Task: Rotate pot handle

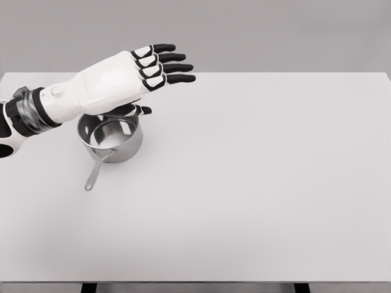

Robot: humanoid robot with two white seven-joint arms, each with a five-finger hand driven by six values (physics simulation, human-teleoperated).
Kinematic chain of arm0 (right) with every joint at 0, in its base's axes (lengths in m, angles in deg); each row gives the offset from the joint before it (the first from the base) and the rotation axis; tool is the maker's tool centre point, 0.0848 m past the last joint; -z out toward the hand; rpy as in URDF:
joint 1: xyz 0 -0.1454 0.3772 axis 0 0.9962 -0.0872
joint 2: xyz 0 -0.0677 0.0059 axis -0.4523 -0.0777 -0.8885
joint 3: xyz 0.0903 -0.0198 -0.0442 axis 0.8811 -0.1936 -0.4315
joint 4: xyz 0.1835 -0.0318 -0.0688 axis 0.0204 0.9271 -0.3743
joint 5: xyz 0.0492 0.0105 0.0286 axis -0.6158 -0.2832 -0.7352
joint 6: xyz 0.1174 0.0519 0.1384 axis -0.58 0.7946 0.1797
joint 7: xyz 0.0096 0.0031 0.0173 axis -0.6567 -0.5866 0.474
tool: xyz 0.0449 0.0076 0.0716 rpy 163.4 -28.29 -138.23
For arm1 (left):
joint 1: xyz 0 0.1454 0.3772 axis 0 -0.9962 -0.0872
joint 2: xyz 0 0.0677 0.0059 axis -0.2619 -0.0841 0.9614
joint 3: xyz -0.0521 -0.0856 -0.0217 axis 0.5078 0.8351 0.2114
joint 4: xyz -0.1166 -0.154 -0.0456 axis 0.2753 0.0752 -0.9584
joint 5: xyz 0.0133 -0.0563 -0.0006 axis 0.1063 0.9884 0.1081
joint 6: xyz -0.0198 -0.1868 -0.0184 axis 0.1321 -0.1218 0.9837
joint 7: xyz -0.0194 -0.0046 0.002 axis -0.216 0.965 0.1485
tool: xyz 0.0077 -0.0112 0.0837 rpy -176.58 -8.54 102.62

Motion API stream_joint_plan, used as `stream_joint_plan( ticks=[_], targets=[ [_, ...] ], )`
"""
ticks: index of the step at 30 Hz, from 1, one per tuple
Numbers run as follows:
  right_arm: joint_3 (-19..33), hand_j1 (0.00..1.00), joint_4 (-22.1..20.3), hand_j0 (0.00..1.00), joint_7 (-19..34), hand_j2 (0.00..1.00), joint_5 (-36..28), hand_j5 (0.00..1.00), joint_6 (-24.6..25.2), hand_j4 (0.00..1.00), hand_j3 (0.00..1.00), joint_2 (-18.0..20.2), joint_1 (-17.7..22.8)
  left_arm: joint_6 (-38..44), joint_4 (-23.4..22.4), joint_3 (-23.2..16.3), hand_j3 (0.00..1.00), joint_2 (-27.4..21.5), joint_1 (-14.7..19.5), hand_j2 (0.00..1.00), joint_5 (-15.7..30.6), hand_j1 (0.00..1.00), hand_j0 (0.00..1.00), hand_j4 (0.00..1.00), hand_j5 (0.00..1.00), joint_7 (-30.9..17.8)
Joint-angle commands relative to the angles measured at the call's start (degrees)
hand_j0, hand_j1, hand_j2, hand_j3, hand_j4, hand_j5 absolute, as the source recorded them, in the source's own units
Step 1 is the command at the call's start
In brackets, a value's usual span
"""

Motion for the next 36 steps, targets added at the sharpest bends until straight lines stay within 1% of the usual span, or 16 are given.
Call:
stream_joint_plan(
  ticks=[1, 8, 9, 10, 11, 13, 14, 16, 18, 21, 24, 26, 27, 30, 34, 36],
  targets=[
    [-0.08, 1.0, 0.18, 1.0, 0.06, 1.0, -0.07, 1.0, 0.12, 1.0, 1.0, 0.0, 0.0, 0.0, 0.09, 0.05, 1.0, 0.02, 0.0, 1.0, 0.38, 1.0, 1.0, 1.0, 1.0, 0.04],
    [-0.17, 1.0, 0.27, 1.0, 0.06, 1.0, -0.07, 1.0, 0.04, 1.0, 1.0, 0.0, 0.18, 0.0, 0.09, -0.12, 1.0, 0.64, -0.09, 1.0, 0.29, 1.0, 1.0, 1.0, 1.0, -0.05],
    [-0.17, 1.0, 0.18, 1.0, 0.06, 1.0, -0.07, 1.0, 0.04, 1.0, 1.0, 0.0, 0.18, 0.0, 0.09, -0.21, 1.0, 1.42, 0.0, 1.0, 0.2, 1.0, 1.0, 1.0, 1.0, -0.05],
    [-0.08, 1.0, 0.27, 1.0, 0.06, 1.0, -0.07, 1.0, 0.04, 1.0, 1.0, 0.0, 0.18, 0.0, 0.18, -0.3, 1.0, 2.83, -0.79, 1.0, -0.15, 1.0, 1.0, 1.0, 1.0, -0.13],
    [-0.17, 1.0, 0.19, 1.0, 0.06, 1.0, -0.07, 1.0, 0.04, 1.0, 1.0, 0.0, 0.18, 0.0, 0.18, -0.82, 1.0, 3.1, -1.23, 1.0, -0.5, 1.0, 1.0, 1.0, 1.0, -0.13],
    [-0.17, 1.0, 0.18, 1.0, 0.05, 1.0, -0.07, 1.0, 0.04, 1.0, 1.0, 0.0, 0.18, 0.0, 0.36, -3.46, 1.0, 3.45, -1.76, 1.0, -1.73, 1.0, 1.0, 1.0, 1.0, -0.13],
    [0.0, 1.0, 0.18, 1.0, 0.06, 1.0, -0.07, 1.0, 0.04, 1.0, 1.0, 0.0, 0.18, 0.0, 0.36, -4.43, 1.0, 4.5, -2.02, 1.0, -1.91, 1.0, 1.0, 1.0, 1.0, -0.13],
    [-0.08, 1.0, 0.18, 1.0, 0.06, 1.0, -0.07, 1.0, 0.04, 1.0, 1.0, 0.0, 0.18, 0.0, 0.45, -5.48, 1.0, 5.65, -2.29, 1.0, -3.84, 1.0, 1.0, 1.0, 1.0, -0.05],
    [-0.17, 1.0, 0.18, 1.0, 0.06, 1.0, -0.07, 1.0, 0.04, 1.0, 1.0, 0.0, 0.18, 0.0, 0.27, -6.19, 1.0, 5.65, -4.13, 1.0, -4.98, 1.0, 1.0, 1.0, 1.0, 0.04],
    [-0.17, 1.0, 0.18, 1.0, 0.06, 1.0, -0.07, 1.0, 0.04, 1.0, 1.0, 0.0, 0.18, 0.0, -0.34, -6.01, 1.0, 6.61, -7.21, 1.0, -9.38, 1.0, 1.0, 1.0, 1.0, 0.83],
    [-0.17, 1.0, 0.18, 1.0, 0.06, 1.0, -0.07, 1.0, 0.04, 1.0, 1.0, 0.0, 0.18, 0.0, -0.78, -5.66, 1.0, 7.32, -10.1, 1.0, -12.28, 1.0, 1.0, 1.0, 1.0, 0.92],
    [-0.17, 1.0, 0.18, 1.0, 0.06, 1.0, -0.07, 1.0, 0.04, 1.0, 1.0, 0.0, 0.18, 0.0, -3.33, -4.79, 1.0, 7.4, -11.51, 1.0, -13.77, 1.0, 1.0, 1.0, 1.0, 0.92],
    [-0.17, 1.0, 0.18, 1.0, 0.06, 1.0, -0.07, 1.0, 0.04, 1.0, 1.0, 0.0, 0.18, 0.0, -3.95, -4.35, 1.0, 7.4, -12.13, 1.0, -13.86, 1.0, 1.0, 1.0, 1.0, 0.92],
    [-0.17, 1.0, 0.18, 1.0, 0.06, 1.0, -0.07, 1.0, 0.04, 1.0, 1.0, 0.0, 0.18, 0.0, -3.95, -2.5, 1.0, 7.14, -12.3, 1.0, -13.86, 1.0, 1.0, 1.0, 1.0, 0.92],
    [-0.17, 1.0, 0.18, 1.0, 0.06, 1.0, -0.07, 1.0, 0.04, 1.0, 1.0, 0.0, 0.18, 0.0, -4.12, -1.62, 1.0, 6.53, -12.48, 1.0, -13.86, 1.0, 1.0, 1.0, 1.0, 0.92],
    [-0.17, 1.0, 0.18, 1.0, 0.06, 1.0, -0.07, 1.0, 0.04, 1.0, 1.0, 0.0, 0.18, 0.0, -4.39, -0.31, 1.0, 6.0, -13.88, 1.0, -13.86, 1.0, 1.0, 1.0, 1.0, 0.92]
  ],
)
